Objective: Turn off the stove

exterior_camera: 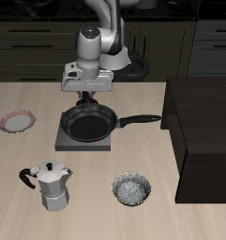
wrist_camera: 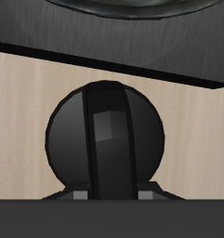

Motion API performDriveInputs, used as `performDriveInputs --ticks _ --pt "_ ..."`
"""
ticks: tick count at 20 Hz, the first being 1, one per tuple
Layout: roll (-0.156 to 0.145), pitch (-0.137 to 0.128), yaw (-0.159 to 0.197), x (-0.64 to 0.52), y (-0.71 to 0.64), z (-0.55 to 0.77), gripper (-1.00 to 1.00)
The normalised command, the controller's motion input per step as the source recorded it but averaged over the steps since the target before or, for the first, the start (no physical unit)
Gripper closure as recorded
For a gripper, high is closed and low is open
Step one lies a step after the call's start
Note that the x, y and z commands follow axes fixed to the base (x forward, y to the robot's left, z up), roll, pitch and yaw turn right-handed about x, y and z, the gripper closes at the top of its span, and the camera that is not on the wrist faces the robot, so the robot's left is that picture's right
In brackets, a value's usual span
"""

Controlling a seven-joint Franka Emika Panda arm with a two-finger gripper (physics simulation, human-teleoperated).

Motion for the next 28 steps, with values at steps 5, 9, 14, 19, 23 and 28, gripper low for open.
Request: performDriveInputs --ticks 5,9,14,19,23,28 --pt "0.002 -0.006 -0.041 0.03 0.09 0.05 1.0" --pt "0.019 -0.007 -0.029 0.03 0.15 0.02 1.0" --pt "0.011 0.008 -0.065 0.06 0.13 0.03 1.0" --pt "0.008 0.008 -0.038 0.08 0.11 -0.03 1.0" --pt "-0.01 0.007 -0.053 0.02 0.01 0.02 1.0" --pt "-0.015 0.003 -0.038 0.04 -0.04 0.02 1.0"
